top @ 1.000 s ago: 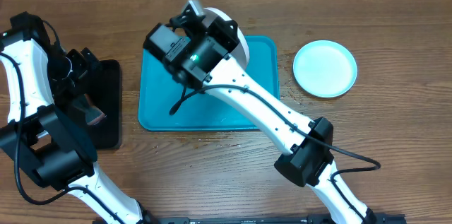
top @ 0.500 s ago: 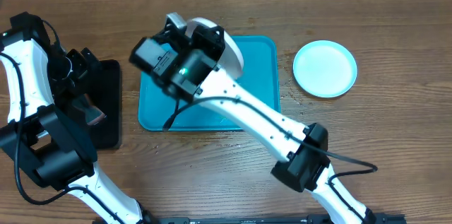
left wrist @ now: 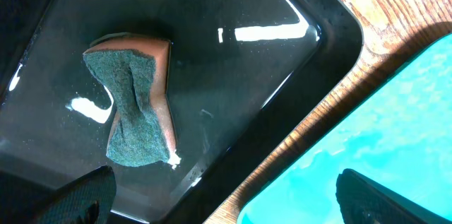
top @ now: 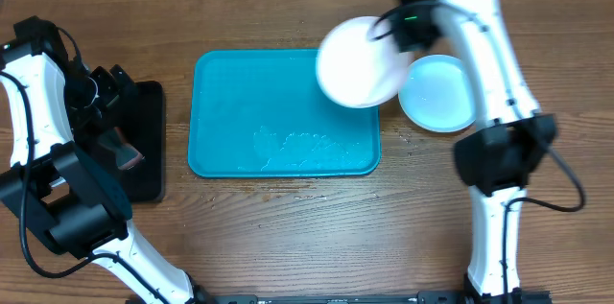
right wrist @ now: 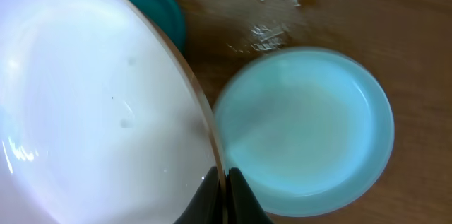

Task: Clean dirty plates on tray and stack at the side
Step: 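Lift the white plate with the right gripper and stack it on the plates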

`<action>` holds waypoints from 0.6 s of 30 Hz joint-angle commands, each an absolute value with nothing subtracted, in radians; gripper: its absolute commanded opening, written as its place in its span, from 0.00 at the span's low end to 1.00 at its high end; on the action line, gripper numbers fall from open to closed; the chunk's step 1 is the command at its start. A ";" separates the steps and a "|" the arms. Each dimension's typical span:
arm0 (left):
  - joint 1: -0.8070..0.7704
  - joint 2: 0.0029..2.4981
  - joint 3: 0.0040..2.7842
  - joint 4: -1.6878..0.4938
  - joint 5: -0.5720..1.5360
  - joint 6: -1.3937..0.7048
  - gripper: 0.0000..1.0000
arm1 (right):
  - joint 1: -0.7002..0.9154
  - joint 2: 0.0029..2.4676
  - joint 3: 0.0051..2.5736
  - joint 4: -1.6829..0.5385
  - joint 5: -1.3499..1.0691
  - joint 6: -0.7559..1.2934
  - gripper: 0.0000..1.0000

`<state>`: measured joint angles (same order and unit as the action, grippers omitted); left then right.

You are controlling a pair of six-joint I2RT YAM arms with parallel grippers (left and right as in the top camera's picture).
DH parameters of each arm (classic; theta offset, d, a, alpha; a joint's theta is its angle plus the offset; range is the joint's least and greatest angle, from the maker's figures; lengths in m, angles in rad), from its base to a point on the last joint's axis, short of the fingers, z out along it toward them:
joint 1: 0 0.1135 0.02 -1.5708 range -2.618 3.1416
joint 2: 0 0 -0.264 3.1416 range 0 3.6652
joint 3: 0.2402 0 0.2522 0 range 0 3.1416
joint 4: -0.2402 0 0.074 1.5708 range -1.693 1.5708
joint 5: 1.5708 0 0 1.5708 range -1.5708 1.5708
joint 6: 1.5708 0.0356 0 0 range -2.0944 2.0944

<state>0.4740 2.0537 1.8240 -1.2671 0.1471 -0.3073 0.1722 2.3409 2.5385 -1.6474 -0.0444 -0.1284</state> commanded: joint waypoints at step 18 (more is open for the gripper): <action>0.477 2.048 1.841 -1.267 0.162 -0.295 1.00 | -0.203 2.333 2.229 -1.574 -0.199 -0.101 0.04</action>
